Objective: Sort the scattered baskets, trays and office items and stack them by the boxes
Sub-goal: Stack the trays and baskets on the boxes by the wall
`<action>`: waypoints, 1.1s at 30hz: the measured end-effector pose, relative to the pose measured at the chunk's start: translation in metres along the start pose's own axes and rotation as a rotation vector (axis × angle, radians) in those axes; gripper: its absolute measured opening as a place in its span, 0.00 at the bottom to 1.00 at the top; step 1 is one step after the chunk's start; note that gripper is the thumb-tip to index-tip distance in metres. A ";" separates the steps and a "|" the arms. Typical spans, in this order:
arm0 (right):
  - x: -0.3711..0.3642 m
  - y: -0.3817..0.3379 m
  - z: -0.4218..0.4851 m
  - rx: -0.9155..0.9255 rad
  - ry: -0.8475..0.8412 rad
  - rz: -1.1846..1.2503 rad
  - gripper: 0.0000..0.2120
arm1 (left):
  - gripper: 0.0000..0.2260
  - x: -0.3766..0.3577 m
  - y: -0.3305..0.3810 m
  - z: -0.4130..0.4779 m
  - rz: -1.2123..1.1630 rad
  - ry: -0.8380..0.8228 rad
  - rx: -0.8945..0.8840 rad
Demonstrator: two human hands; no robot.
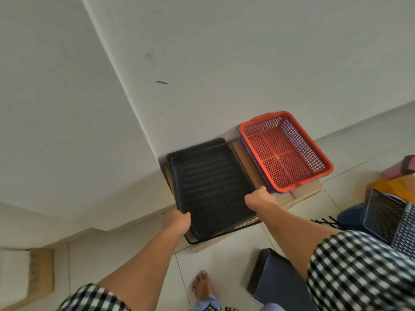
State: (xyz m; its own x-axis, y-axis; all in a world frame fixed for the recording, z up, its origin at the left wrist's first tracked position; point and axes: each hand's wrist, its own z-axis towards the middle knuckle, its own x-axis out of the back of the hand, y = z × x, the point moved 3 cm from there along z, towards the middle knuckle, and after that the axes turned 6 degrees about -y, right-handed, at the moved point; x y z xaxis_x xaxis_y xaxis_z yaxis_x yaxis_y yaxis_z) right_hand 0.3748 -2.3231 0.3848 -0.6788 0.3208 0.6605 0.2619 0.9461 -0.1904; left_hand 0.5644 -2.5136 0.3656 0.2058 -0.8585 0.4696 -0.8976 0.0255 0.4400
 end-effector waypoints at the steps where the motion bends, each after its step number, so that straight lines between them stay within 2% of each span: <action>1: -0.002 -0.002 0.002 -0.005 -0.014 -0.010 0.32 | 0.09 0.001 0.002 0.002 0.010 -0.020 -0.002; 4: -0.007 -0.006 0.008 -0.016 -0.067 0.031 0.31 | 0.13 0.000 0.005 0.005 0.026 -0.114 -0.004; 7: -0.008 -0.011 0.015 -0.029 -0.096 0.121 0.35 | 0.17 0.000 0.011 0.006 0.070 -0.185 -0.019; 12: -0.017 -0.012 0.023 -0.036 -0.152 0.278 0.40 | 0.20 -0.004 0.022 0.005 0.100 -0.225 -0.025; 15: -0.026 -0.010 0.028 -0.013 -0.181 0.237 0.44 | 0.22 -0.006 0.025 0.004 0.121 -0.236 -0.022; 21: -0.031 -0.013 0.038 0.018 -0.212 0.262 0.48 | 0.29 -0.017 0.023 0.005 0.104 -0.377 -0.020; 27: -0.033 -0.008 0.042 0.040 -0.234 0.307 0.48 | 0.33 -0.020 0.011 0.012 0.030 -0.363 -0.042; 33: -0.033 0.006 0.033 0.100 -0.187 0.287 0.47 | 0.35 -0.033 0.015 0.009 0.195 -0.227 -0.072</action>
State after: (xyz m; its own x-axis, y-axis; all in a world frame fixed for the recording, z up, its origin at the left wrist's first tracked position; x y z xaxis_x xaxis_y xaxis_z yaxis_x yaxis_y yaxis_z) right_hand 0.3766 -2.3271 0.3379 -0.7034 0.5682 0.4271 0.3984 0.8128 -0.4251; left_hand 0.5406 -2.4895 0.3498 -0.0674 -0.9259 0.3716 -0.8801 0.2306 0.4149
